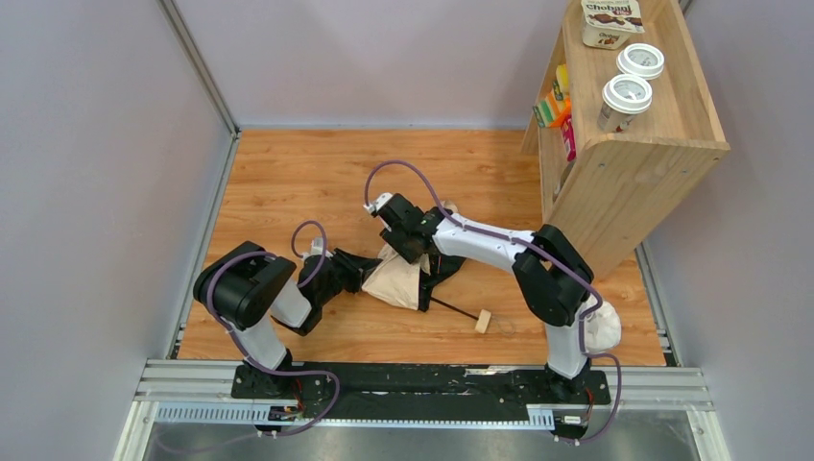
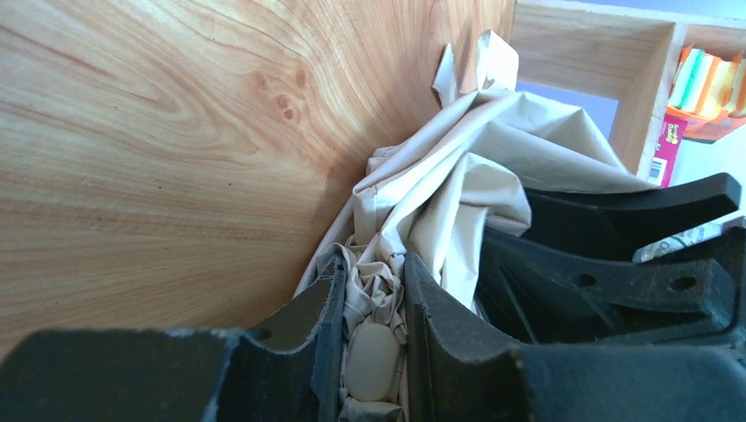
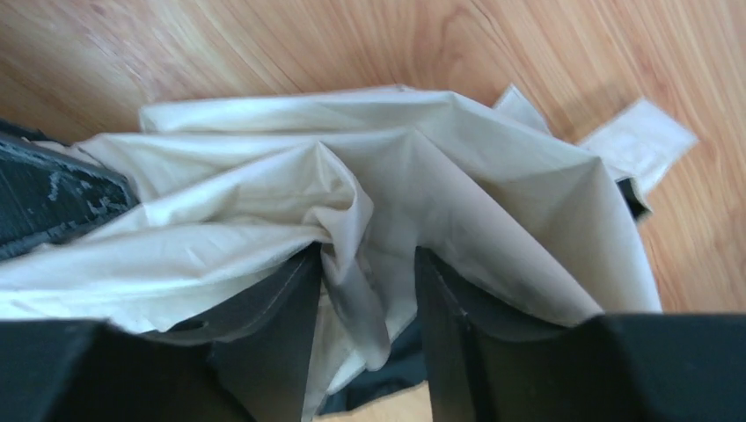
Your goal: Put away the umbrella
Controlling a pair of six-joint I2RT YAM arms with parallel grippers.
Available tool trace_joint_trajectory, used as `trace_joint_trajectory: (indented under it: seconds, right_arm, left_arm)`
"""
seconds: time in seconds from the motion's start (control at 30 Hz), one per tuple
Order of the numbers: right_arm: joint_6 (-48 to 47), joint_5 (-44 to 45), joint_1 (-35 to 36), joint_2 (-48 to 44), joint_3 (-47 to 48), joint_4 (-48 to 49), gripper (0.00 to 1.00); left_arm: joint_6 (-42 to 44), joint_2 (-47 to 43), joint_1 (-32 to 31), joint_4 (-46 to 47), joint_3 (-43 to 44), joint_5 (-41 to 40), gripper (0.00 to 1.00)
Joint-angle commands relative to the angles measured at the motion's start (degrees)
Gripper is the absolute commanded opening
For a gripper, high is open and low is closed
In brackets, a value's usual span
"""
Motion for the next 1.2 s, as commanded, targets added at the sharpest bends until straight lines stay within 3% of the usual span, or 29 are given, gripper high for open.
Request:
trace_joint_trajectory:
  seconds: [0.0,0.1,0.3,0.43,0.57,0.8,1.0,1.17]
  right_arm:
    - [4.88,3.23,-0.58,-4.49,4.98,-15.94,0.53]
    - [7.69,8.06,-0.58,-8.70,4.64,-20.96,0.67]
    - [6.21,14.74,4.86,-18.36,2.98,-24.67,0.83]
    - [-3.01,6.34,16.09,-22.94,-2.72,-15.21,0.94]
    - [-8.02,1.40,21.48,-19.97,-7.22,-3.86,0.96]
    - [-15.50,11.48,20.44,-11.54,-10.22,8.64,0.96]
    - [-16.48,10.53,16.48,-6.52,-11.27,10.93,0.97]
    - [-12.44,1.49,11.21,-4.06,-11.62,6.72,0.95]
  left_arm:
    - [2.28,1.63,-0.35,0.89,-0.34,0.19,0.00]
    - [2.19,1.98,-0.35,1.42,-0.69,-0.08,0.00]
    - [2.37,2.68,-0.26,1.16,-0.16,0.36,0.00]
    - [2.28,2.86,-0.35,1.07,0.10,0.45,0.00]
    - [2.10,2.68,-0.35,0.90,0.10,0.36,0.00]
    - [2.54,1.80,-0.35,-0.33,-0.16,0.63,0.00]
    - [2.19,1.98,-0.35,0.10,0.01,0.71,0.00]
    - [2.28,2.07,-0.26,0.02,0.10,1.15,0.00]
